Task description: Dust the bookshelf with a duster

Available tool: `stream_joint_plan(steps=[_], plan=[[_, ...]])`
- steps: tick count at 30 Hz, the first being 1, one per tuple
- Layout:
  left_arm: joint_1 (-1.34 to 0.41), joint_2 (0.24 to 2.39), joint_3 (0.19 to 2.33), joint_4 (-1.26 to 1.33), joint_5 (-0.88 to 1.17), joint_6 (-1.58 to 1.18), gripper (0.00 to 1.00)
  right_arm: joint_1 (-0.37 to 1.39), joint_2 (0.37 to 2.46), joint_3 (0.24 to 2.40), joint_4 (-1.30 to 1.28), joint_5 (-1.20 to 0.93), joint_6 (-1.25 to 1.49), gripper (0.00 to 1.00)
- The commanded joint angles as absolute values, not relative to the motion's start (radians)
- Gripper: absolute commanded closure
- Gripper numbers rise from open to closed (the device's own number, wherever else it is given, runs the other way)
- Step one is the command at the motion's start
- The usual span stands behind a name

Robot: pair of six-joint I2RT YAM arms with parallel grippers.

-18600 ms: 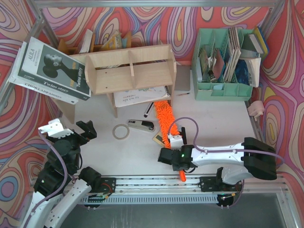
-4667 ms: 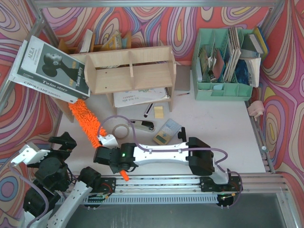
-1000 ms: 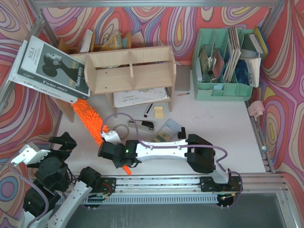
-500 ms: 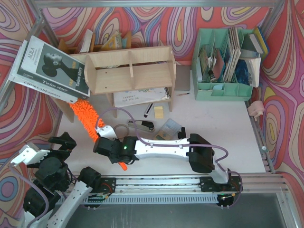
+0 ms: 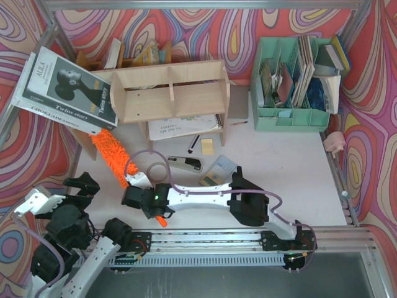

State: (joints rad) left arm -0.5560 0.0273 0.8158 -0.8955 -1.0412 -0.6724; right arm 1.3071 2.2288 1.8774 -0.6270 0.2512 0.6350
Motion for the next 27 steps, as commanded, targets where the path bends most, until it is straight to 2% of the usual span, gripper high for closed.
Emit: stream_joint_plan(steps=[1,7,16,27], plan=[[-0.553,0.034,0.816,-0.885,-1.063,-0.655,0.02,1.297,2.258,1.915,-0.637,0.198,0.606,1.00],[-0.552,0.032,0.816,-0.886,-1.064,-0.655,0.02,1.284,2.235,1.877,-0.622,0.191,0.618,1.00],[-0.552,0.027,0.818,-0.891,-1.065,-0.656,0.02,1.338,2.002,1.690,-0.431,0.285,0.520,1.00],[-0.552,0.028,0.818,-0.891,-1.065,-0.658,0.02,1.425,1.948,1.642,-0.451,0.359,0.478,1.00]])
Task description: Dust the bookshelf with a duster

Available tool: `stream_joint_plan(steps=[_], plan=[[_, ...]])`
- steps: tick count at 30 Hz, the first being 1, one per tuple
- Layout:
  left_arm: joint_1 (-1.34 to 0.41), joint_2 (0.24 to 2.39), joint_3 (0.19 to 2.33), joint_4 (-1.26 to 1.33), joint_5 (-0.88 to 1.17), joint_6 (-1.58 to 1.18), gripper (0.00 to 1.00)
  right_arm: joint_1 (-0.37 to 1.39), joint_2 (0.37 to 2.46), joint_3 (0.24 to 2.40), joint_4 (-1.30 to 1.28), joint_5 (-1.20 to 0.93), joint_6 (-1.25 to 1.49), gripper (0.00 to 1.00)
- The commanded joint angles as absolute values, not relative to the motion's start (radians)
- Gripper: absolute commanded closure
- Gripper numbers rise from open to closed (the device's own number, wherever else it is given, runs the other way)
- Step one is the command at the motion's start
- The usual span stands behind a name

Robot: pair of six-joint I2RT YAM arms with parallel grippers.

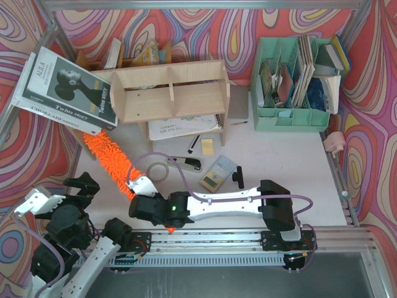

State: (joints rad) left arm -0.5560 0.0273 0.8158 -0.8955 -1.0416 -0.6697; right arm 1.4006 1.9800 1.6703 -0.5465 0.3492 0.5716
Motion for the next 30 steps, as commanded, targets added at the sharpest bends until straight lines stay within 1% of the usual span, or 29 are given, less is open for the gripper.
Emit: stream_joint_plan(steps=[1,6,12,22,30], plan=[[-0.552,0.026,0.818,-0.891,-1.065,-0.657,0.02,1.434,1.938,1.619,-0.449,0.367,0.477,1.00],[-0.553,0.029,0.818,-0.890,-1.065,-0.658,0.02,1.452,1.915,1.510,-0.470,0.358,0.509,1.00],[-0.553,0.036,0.818,-0.888,-1.063,-0.655,0.02,1.459,1.918,1.442,-0.479,0.344,0.519,1.00],[-0.553,0.031,0.819,-0.893,-1.068,-0.660,0.02,1.493,1.851,1.478,-0.465,0.466,0.393,1.00],[-0.553,0.025,0.818,-0.895,-1.072,-0.664,0.02,1.493,1.788,1.515,-0.440,0.545,0.354,1.00]])
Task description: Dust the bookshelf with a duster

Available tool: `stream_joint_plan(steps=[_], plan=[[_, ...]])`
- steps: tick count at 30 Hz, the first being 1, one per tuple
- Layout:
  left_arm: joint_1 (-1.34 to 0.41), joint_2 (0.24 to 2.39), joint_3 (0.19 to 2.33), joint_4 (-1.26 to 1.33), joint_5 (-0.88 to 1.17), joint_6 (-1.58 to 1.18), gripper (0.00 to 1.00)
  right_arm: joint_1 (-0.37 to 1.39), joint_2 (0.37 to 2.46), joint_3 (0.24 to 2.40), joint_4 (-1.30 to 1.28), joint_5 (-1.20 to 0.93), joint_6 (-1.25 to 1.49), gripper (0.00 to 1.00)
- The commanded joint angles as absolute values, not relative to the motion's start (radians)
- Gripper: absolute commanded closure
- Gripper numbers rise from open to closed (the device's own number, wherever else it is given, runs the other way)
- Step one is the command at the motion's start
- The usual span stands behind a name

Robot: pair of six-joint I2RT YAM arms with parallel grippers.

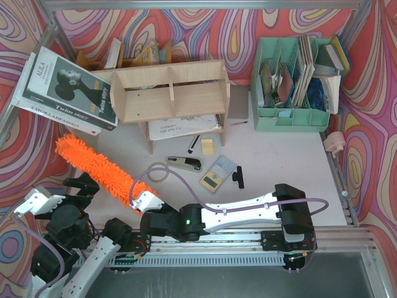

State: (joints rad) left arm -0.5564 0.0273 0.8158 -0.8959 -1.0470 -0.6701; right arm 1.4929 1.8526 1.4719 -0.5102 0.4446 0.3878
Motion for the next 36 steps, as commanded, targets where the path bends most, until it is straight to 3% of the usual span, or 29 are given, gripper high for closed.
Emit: stream_joint_plan(steps=[1,21,36], plan=[[-0.552,0.025,0.819,-0.895,-1.073,-0.664,0.02,1.494,1.788,1.516,-0.437,0.550,0.353,1.00],[-0.553,0.033,0.816,-0.893,-1.069,-0.664,0.02,1.481,1.933,1.450,-0.448,0.476,0.375,1.00],[-0.553,0.029,0.817,-0.896,-1.071,-0.665,0.02,1.467,1.872,1.551,-0.457,0.561,0.296,1.00]])
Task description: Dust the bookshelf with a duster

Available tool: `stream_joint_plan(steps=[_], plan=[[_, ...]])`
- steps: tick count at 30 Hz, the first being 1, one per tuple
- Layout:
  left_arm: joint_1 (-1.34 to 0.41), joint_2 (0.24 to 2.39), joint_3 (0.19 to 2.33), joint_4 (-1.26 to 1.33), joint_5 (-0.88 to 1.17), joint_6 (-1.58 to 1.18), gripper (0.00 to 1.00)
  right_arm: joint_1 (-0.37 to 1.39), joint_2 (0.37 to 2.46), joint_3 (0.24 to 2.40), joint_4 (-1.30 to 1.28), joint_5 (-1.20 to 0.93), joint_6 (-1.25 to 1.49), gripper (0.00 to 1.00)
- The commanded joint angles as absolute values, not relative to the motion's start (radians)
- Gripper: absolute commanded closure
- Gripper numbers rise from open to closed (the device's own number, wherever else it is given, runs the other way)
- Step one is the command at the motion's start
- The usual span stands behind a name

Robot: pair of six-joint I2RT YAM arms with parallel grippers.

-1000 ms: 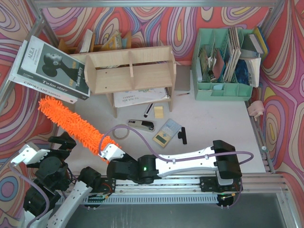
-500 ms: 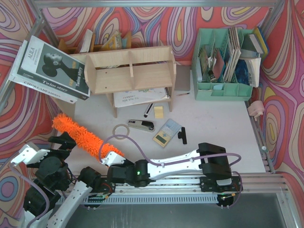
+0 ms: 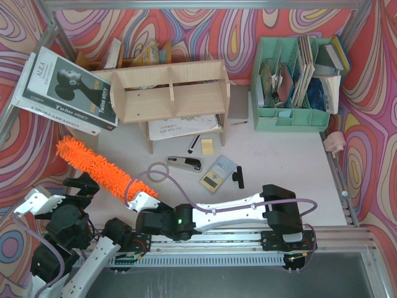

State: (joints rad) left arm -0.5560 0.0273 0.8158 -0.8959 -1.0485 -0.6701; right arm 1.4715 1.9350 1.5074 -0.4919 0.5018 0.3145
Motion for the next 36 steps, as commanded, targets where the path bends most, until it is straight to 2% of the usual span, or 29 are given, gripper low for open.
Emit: stream_joint_plan(steps=[1,9,20,26,36], plan=[[-0.552,0.030,0.818,-0.896,-1.071,-0.666,0.02,1.465,1.876,1.549,-0.454,0.554,0.296,1.00],[-0.553,0.025,0.818,-0.897,-1.071,-0.667,0.02,1.412,1.936,1.456,-0.427,0.452,0.344,1.00],[-0.553,0.027,0.818,-0.897,-1.070,-0.666,0.02,1.411,1.949,1.398,-0.467,0.481,0.382,1.00],[-0.552,0.029,0.819,-0.897,-1.071,-0.665,0.02,1.420,1.835,1.337,-0.528,0.542,0.401,1.00],[-0.552,0.031,0.818,-0.893,-1.072,-0.665,0.02,1.511,1.559,1.096,-0.773,0.748,0.535,1.00]])
